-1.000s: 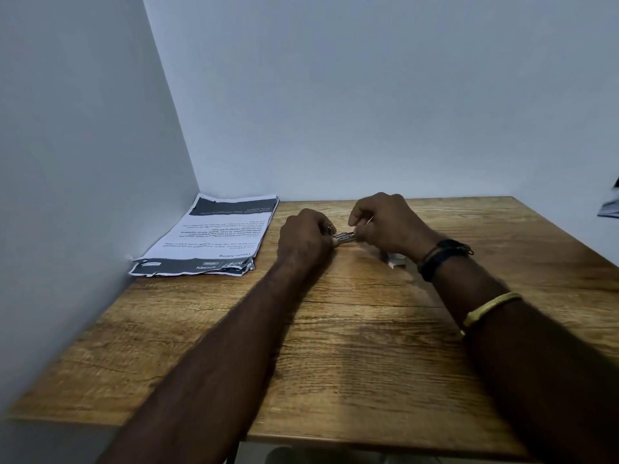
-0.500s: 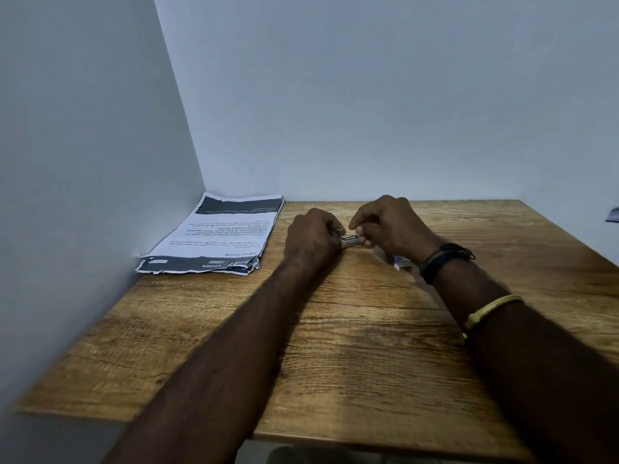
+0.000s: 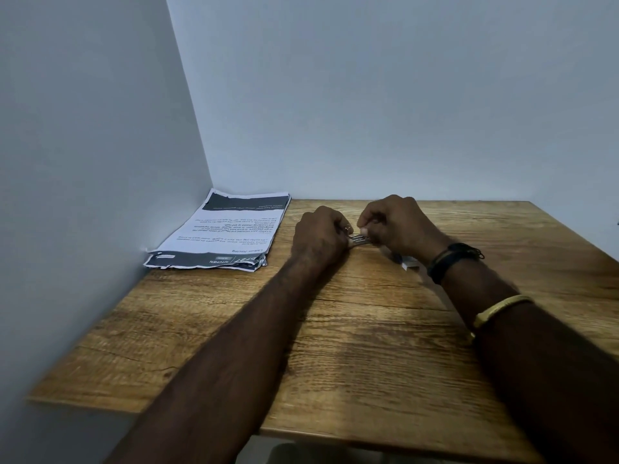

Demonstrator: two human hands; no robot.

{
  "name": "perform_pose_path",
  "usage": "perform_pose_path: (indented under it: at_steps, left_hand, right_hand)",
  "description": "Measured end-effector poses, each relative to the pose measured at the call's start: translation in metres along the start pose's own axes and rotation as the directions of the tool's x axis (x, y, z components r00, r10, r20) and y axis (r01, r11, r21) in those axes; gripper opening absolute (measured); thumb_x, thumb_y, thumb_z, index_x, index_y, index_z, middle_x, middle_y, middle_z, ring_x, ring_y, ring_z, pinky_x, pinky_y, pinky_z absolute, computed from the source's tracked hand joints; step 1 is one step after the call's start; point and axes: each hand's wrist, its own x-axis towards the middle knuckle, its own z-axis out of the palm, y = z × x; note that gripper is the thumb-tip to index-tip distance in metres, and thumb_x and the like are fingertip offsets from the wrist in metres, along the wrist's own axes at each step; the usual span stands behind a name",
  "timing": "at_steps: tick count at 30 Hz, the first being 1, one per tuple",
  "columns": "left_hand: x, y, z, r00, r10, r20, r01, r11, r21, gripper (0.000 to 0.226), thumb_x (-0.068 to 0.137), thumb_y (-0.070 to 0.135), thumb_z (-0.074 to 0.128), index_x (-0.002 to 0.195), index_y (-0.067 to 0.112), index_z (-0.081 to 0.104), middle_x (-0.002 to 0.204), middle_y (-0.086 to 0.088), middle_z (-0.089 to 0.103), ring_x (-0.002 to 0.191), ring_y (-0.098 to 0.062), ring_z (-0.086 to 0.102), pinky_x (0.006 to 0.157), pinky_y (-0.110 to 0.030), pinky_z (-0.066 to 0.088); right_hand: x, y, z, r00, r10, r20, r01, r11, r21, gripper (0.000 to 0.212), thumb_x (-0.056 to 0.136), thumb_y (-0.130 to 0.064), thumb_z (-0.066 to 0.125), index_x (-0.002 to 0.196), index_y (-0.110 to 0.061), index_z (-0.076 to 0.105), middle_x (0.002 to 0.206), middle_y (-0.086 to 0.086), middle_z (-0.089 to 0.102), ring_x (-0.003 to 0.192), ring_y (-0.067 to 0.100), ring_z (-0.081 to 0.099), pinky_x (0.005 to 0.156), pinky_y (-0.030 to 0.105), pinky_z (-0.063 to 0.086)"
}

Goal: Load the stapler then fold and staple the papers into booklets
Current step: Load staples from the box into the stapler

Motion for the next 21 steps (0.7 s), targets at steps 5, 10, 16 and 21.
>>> perform_pose_path:
  at_steps: [5,10,16,21]
  left_hand:
    - [0.000,0.000,0.000,1.000,0.006,-0.006,-0.007,1.000,-0.013,0.012,0.074,0.022,0.087,0.084,0.025,0.080,0.090,0.001,0.079,0.091,-0.017,0.072,0.080,-0.028,0.055]
    - [-0.001,0.001,-0.001,1.000,0.011,-0.003,-0.011,1.000,-0.009,0.013,0.076,0.020,0.087,0.087,0.024,0.080,0.090,0.001,0.079,0.094,-0.017,0.072,0.086,-0.033,0.058]
    - [-0.001,0.001,-0.001,1.000,0.018,0.003,-0.018,1.000,-0.003,0.015,0.073,0.019,0.088,0.085,0.024,0.081,0.088,0.002,0.079,0.092,-0.016,0.072,0.081,-0.028,0.055]
    - [-0.001,0.000,0.000,1.000,0.020,0.018,-0.020,1.000,-0.003,0.020,0.070,0.020,0.090,0.087,0.024,0.081,0.088,0.002,0.079,0.092,-0.015,0.071,0.079,-0.026,0.053]
  right_hand:
    - [0.002,0.004,0.004,0.999,0.030,0.042,-0.030,1.000,0.004,0.011,0.078,-0.015,0.086,0.085,-0.022,0.081,0.072,-0.018,0.063,0.071,-0.002,0.057,0.062,0.018,0.040]
    - [0.002,0.009,0.005,0.994,0.092,0.061,-0.098,0.991,0.093,0.012,0.076,-0.016,0.089,0.083,-0.023,0.081,0.072,-0.013,0.070,0.066,-0.004,0.060,0.058,0.015,0.041]
    - [0.005,0.010,0.002,0.981,0.167,0.102,-0.184,0.965,0.188,0.015,0.074,-0.010,0.089,0.087,-0.016,0.083,0.081,-0.004,0.076,0.082,0.006,0.066,0.064,0.020,0.047]
    - [0.005,0.013,0.002,0.972,0.197,0.124,-0.221,0.951,0.215,0.016,0.073,-0.011,0.090,0.086,-0.019,0.083,0.082,-0.003,0.078,0.084,0.008,0.068,0.067,0.022,0.051]
